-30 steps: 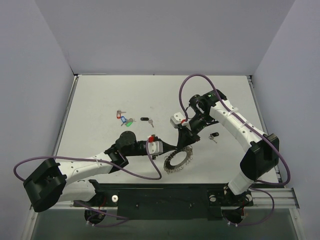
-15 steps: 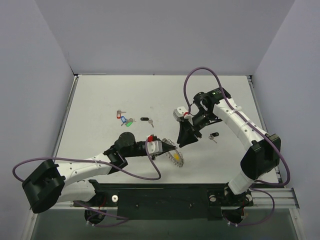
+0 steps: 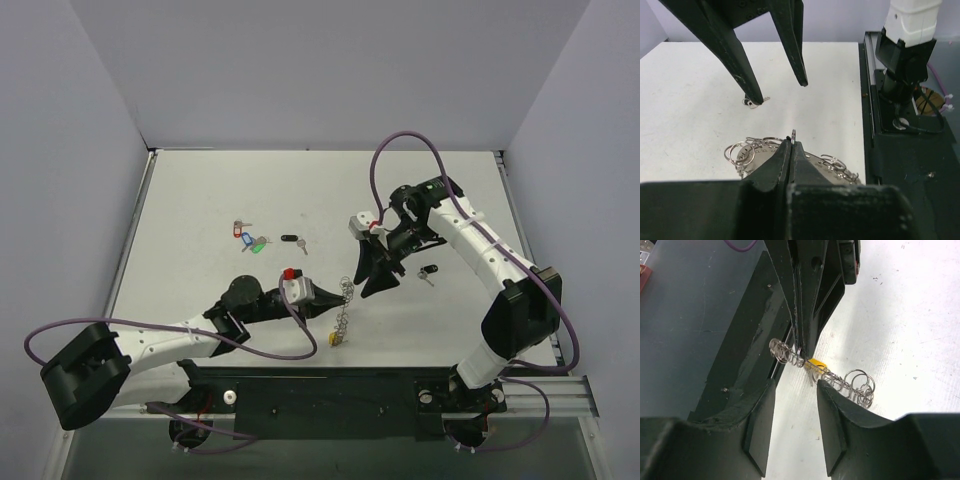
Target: Put the keys on the keyring
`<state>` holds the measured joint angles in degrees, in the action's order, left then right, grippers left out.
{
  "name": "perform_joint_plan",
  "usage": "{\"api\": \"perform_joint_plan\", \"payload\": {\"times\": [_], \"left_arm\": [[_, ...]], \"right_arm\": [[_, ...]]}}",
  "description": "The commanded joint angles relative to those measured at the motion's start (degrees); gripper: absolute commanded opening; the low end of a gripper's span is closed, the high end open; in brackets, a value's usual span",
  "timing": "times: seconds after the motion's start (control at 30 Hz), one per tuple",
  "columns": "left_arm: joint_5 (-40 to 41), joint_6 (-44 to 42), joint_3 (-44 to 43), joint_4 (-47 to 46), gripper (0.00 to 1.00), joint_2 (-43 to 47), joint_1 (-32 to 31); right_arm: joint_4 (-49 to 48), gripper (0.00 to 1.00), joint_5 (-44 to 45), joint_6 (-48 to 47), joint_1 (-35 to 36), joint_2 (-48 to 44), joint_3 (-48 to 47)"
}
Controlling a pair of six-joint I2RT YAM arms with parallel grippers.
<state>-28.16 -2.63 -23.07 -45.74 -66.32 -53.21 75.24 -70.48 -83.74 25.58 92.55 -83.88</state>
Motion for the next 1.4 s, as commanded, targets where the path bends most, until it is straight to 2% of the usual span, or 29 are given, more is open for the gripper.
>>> {"api": "perform_joint_plan", "payload": {"times": [0.0,0.23,0.47,0.67,0.93,1.37], "left_arm": [[4.0,9.0,1.8,-14.3,0.0,1.4,-0.1],[8.8,17.7,4.7,-26.4,0.0,-1.3,-0.1],[11.4,21.4,4.8,-32.0,0.0,-3.5,-0.1],[13.1,23.8,4.8,-35.6,0.0,-5.0,-0.1],[14.0,25.7,4.5,-38.2,0.0,-5.9,-0.2],[14.2,26.5,4.2,-38.8,0.0,-5.6,-0.2]], "right_arm": [[3.7,0.35,-1.0,-1.2,0.6,-1.0,-0.1],[2.3,0.35,2.1,3.0,2.6,-1.4,-2.3],[-9.4,0.35,12.6,24.3,6.1,-4.7,-3.1],[-14.5,0.33,12.5,30.8,6.8,-7.0,-3.5],[-19.8,0.29,12.5,36.3,7.5,-7.3,-3.0],[-22.5,0.22,12.5,38.0,8.0,-6.8,0.1]]}}
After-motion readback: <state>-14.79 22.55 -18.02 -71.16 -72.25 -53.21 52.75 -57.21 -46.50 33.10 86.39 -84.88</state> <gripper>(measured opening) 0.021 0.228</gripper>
